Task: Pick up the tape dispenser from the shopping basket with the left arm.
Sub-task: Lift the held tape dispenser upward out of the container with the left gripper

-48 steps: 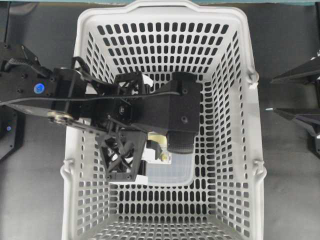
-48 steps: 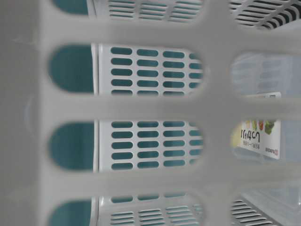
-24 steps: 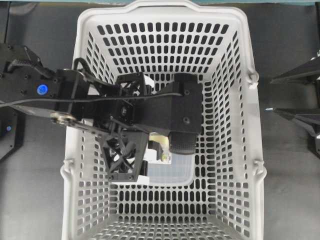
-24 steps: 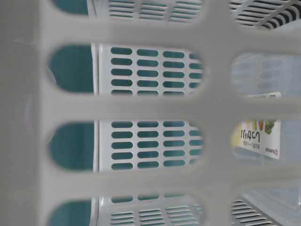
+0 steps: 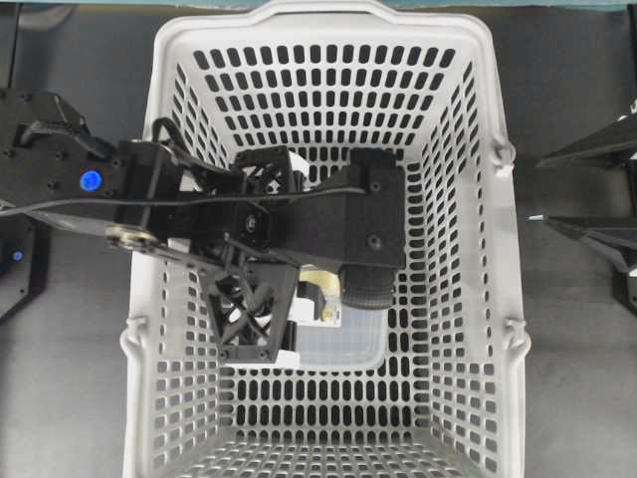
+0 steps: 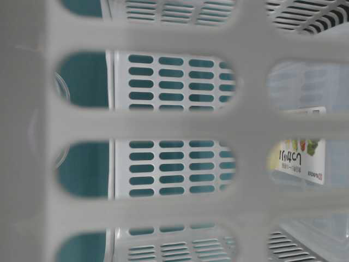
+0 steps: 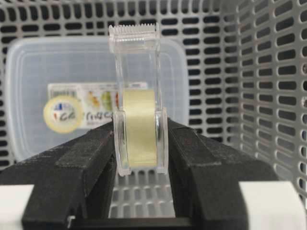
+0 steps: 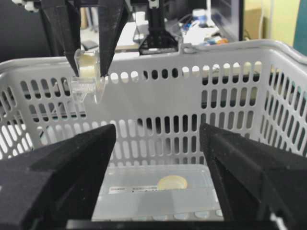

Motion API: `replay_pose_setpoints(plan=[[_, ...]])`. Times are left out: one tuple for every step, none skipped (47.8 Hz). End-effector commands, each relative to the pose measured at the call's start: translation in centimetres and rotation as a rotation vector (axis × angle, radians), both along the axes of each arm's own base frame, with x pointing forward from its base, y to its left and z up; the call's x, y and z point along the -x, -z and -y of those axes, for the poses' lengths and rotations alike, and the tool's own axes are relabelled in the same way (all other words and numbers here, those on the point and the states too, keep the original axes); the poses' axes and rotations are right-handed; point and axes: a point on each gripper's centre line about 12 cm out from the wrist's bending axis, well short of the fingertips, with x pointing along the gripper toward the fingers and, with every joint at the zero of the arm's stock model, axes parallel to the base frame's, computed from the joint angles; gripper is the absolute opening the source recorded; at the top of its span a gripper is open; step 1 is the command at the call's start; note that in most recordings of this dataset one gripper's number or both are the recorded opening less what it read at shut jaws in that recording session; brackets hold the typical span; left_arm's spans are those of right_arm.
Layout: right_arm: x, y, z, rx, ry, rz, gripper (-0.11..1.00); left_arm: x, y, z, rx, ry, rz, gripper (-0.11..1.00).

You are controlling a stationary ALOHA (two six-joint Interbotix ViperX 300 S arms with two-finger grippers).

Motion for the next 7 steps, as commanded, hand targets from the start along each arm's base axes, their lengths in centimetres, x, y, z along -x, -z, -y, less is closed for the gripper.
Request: replay_pose_setpoints(plan=[[-0.1, -0.16, 0.07, -0.003, 0.004, 0.005, 0.68, 0.2, -0.93, -0.13, 0.001, -0.002, 0.028, 0.28], [-0.1, -0.16, 0.07, -0.003, 0.004, 0.005, 0.68, 0.18, -0.94, -0.13, 0.002, -0.002, 0.029, 0.28], [-0.1, -0.16, 0.06, -0.001, 0.003, 0.005, 0.68, 0.18, -0.94, -0.13, 0.002, -0.002, 0.029, 0.28], [-0.1, -0.14, 0.07, -0.003, 0.004, 0.003, 0.68, 0.19, -0.94, -0.07, 0.002, 0.0, 0.029, 0.28], [-0.1, -0.16, 0.06, -0.001, 0.003, 0.005, 0.68, 0.15, -0.88, -0.12, 0.001, -0.002, 0.028, 0.28], [-0.1, -0.16, 0.06, -0.001, 0.003, 0.005, 0.68, 0.15, -0.88, -0.12, 0.001, -0.002, 0.028, 0.28], [-0.1, -0.16, 0.06, -0.001, 0.003, 0.005, 0.68, 0.15, -0.88, -0.12, 0.001, -0.002, 0.028, 0.28]])
